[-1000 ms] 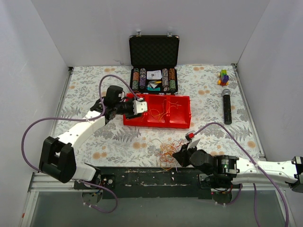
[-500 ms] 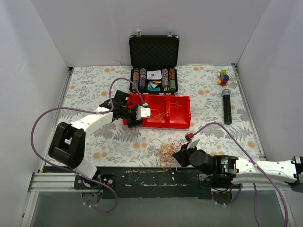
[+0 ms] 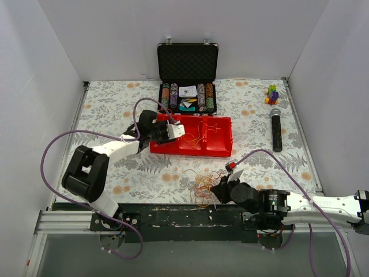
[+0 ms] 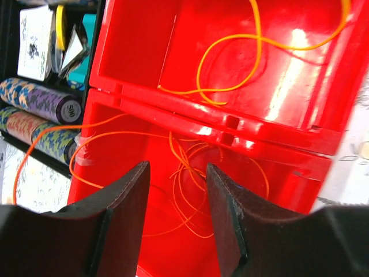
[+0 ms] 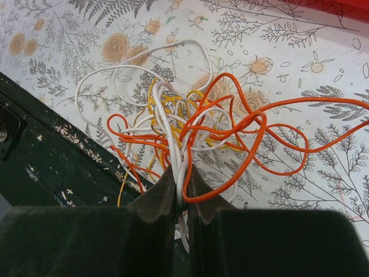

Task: Untangle the cables

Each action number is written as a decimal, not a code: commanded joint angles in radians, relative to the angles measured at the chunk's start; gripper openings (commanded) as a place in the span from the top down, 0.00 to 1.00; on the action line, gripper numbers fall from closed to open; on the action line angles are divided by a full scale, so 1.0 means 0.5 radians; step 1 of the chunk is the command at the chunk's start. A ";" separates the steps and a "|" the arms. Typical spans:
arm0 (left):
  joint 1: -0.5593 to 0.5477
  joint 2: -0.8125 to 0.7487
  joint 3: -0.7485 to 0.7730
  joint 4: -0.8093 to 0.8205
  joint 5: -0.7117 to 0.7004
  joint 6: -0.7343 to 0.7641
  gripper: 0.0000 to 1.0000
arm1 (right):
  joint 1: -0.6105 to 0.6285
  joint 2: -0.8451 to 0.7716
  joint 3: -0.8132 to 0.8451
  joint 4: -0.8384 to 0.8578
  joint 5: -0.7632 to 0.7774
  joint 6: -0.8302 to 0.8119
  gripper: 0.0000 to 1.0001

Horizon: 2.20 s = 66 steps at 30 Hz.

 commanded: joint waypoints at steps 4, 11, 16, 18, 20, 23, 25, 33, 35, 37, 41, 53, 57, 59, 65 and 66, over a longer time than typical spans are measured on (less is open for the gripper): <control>-0.011 0.139 -0.037 0.270 -0.205 0.048 0.57 | 0.009 -0.004 0.076 0.022 0.051 -0.005 0.99; -0.011 0.170 -0.016 0.301 -0.230 0.036 0.59 | 0.009 -0.013 0.070 0.025 0.036 -0.002 0.99; -0.011 -0.035 0.058 0.074 -0.169 -0.035 0.38 | 0.009 -0.013 0.073 0.037 0.036 -0.020 0.99; -0.011 -0.167 0.070 -0.048 -0.138 -0.065 0.33 | 0.009 -0.010 0.070 0.047 0.030 -0.033 0.99; -0.011 -0.323 0.095 -0.183 -0.074 -0.117 0.27 | 0.009 -0.016 0.070 0.071 0.021 -0.051 0.99; 0.007 -0.557 0.159 -0.496 0.156 -0.099 0.22 | 0.009 -0.010 0.073 0.102 0.006 -0.076 0.99; 0.010 -0.716 0.150 -0.659 0.282 -0.044 0.18 | 0.009 -0.004 0.070 0.129 -0.004 -0.094 0.99; -0.244 -0.846 0.230 -1.024 0.672 -0.041 0.02 | 0.009 0.110 0.100 0.310 -0.096 -0.220 0.99; -0.391 -0.788 0.215 -1.098 0.681 0.020 0.02 | 0.009 0.177 0.143 0.338 -0.105 -0.238 0.99; -0.514 -0.745 0.166 -1.107 0.678 0.063 0.02 | 0.009 0.232 0.202 0.350 -0.111 -0.269 0.99; -0.664 -0.671 0.092 -1.101 0.663 0.125 0.05 | 0.009 0.306 0.260 0.427 -0.108 -0.324 0.99; -0.775 -0.518 0.120 -0.982 0.696 -0.019 0.42 | 0.012 0.472 0.294 0.538 -0.157 -0.379 0.99; -0.821 -0.499 0.095 -0.951 0.712 -0.056 0.45 | 0.009 0.500 0.312 0.556 -0.157 -0.404 0.99; -0.840 -0.505 0.080 -0.899 0.703 -0.093 0.47 | 0.009 0.506 0.318 0.562 -0.163 -0.404 0.99; -0.855 -0.502 0.080 -0.877 0.687 -0.102 0.83 | 0.009 0.521 0.315 0.577 -0.163 -0.407 0.99; -0.858 -0.502 0.086 -0.877 0.672 -0.102 0.93 | 0.009 0.521 0.315 0.578 -0.160 -0.407 0.99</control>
